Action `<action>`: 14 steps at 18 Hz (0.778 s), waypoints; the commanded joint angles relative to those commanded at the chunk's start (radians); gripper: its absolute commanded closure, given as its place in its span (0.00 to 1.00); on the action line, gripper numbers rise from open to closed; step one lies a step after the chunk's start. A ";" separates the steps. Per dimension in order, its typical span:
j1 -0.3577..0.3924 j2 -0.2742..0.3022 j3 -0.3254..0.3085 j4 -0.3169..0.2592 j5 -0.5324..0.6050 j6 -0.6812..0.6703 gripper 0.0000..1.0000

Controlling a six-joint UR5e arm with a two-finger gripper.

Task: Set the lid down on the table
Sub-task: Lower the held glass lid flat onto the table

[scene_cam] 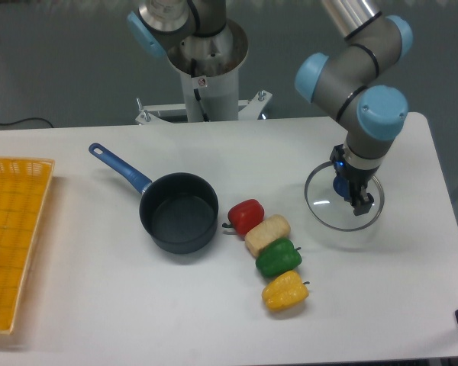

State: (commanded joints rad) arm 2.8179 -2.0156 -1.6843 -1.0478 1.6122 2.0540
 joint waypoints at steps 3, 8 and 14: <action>0.003 -0.012 0.000 0.014 0.006 0.000 0.61; 0.014 -0.038 0.002 0.035 0.003 0.002 0.61; 0.014 -0.061 0.006 0.041 -0.005 -0.002 0.62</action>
State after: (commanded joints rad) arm 2.8317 -2.0769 -1.6782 -1.0063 1.6076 2.0525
